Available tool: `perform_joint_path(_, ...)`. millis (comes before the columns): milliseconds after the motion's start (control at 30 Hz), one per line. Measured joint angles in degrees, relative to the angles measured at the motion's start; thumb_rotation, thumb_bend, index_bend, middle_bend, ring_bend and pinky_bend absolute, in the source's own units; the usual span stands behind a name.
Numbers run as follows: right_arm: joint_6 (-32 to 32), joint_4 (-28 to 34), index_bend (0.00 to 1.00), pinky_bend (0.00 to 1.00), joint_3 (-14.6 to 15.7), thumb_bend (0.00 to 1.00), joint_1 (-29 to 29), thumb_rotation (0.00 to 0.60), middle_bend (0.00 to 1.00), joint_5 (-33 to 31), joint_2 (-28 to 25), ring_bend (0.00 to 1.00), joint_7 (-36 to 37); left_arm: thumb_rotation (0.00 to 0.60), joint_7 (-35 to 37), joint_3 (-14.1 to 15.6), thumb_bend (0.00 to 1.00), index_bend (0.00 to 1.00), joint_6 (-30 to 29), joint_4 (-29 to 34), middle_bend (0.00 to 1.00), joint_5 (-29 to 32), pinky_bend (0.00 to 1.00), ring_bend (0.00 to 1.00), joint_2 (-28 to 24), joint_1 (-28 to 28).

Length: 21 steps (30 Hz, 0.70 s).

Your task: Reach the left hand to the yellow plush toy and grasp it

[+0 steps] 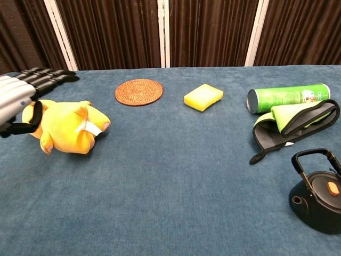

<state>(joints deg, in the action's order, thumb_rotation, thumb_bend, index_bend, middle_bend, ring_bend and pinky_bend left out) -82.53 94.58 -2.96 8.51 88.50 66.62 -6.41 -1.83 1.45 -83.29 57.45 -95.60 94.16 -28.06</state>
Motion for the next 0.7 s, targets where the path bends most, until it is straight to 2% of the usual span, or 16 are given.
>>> perform_joint_path(33,-0.07,0.05,0.0,0.0,-0.01,0.15,-0.03,0.6,0.0,0.03,-0.07,0.0,0.14,0.6,-0.45,-0.1,0.88,0.0,-0.38,0.98,0.0,0.25,0.0,0.0,-0.5,0.44)
perform_joint_path(100,-0.2,0.05,0.0,0.0,-0.03,0.15,-0.06,0.6,0.0,0.09,-0.14,0.0,0.14,0.6,-1.75,-0.35,0.6,0.0,-1.37,3.76,0.0,1.08,0.0,0.0,-1.91,1.69)
perform_joint_path(200,-0.4,0.11,0.0,0.0,-0.03,0.15,-0.12,0.6,0.0,0.26,-0.2,0.0,0.09,0.6,-4.78,-0.7,0.36,0.0,-2.7,8.98,0.0,2.95,0.0,0.0,-4.45,3.96)
perform_joint_path(300,-0.52,0.16,0.0,0.0,-0.03,0.14,-0.16,0.6,0.0,0.38,-0.2,0.0,-0.11,0.6,-9.12,-1.01,0.28,0.0,-4.28,15.48,0.0,5.36,0.0,0.0,-7.47,6.72)
perform_joint_path(467,-0.28,0.26,0.0,0.0,0.02,0.14,-0.05,0.6,0.0,0.49,-0.35,0.0,0.08,0.6,-14.78,-1.25,0.24,0.0,-8.08,26.77,0.0,11.09,0.0,0.0,-12.94,13.46)
perform_joint_path(567,-0.08,0.29,0.0,0.0,0.04,0.14,0.03,0.6,0.0,0.44,-0.35,0.0,0.03,0.6,-15.3,-1.15,0.24,0.0,-10.7,30.69,0.0,13.71,0.0,0.0,-16.17,17.87)
perform_joint_path(700,-0.48,0.34,0.0,0.0,0.05,0.14,-0.1,0.6,0.0,0.67,-0.38,0.0,-0.15,0.6,-14.45,-1.39,0.23,0.0,-12.15,31.88,0.0,14.2,0.0,0.0,-17.97,19.95)
